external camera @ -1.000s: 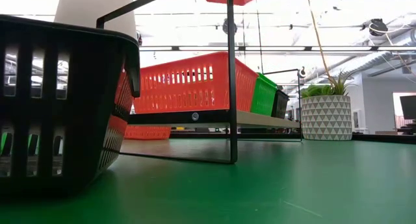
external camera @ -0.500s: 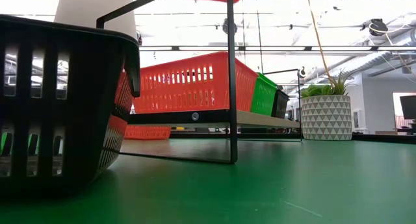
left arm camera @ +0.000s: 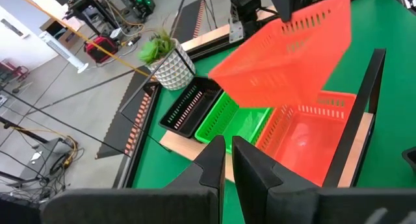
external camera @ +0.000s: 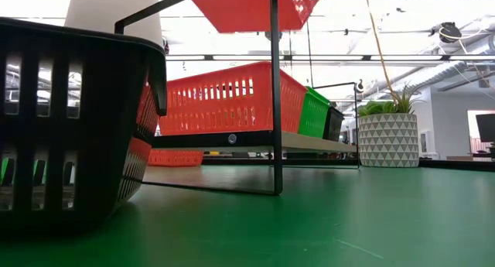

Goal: Stack baskets on shelf by color
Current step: Stack the right orange bin into the orange bin on the shelf

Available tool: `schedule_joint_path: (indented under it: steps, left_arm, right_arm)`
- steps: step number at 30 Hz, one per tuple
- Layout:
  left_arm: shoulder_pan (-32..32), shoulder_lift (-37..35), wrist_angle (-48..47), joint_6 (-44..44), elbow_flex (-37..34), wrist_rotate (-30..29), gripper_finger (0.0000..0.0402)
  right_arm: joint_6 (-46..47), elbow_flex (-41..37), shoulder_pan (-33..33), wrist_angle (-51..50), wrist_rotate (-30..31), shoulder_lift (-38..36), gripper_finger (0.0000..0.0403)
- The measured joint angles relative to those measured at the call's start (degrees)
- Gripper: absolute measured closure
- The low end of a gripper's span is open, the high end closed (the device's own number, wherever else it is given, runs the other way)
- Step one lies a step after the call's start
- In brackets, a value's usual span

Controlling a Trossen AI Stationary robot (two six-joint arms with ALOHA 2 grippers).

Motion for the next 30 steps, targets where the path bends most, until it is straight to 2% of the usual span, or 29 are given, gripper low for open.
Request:
schedule_joint_path:
  steps: [14, 30]
  left_arm:
    - [0.0, 0.0, 0.1, -0.3, 0.0, 0.0, 0.0371]
    - [0.0, 0.0, 0.1, -0.7, 0.0, 0.0, 0.0371]
  right_arm:
    - [0.2, -6.6, 0.0, 5.2, -4.4, 0.0, 0.0399]
    - [0.7, -7.4, -0.7, 7.5, -5.9, 2.5, 0.0399]
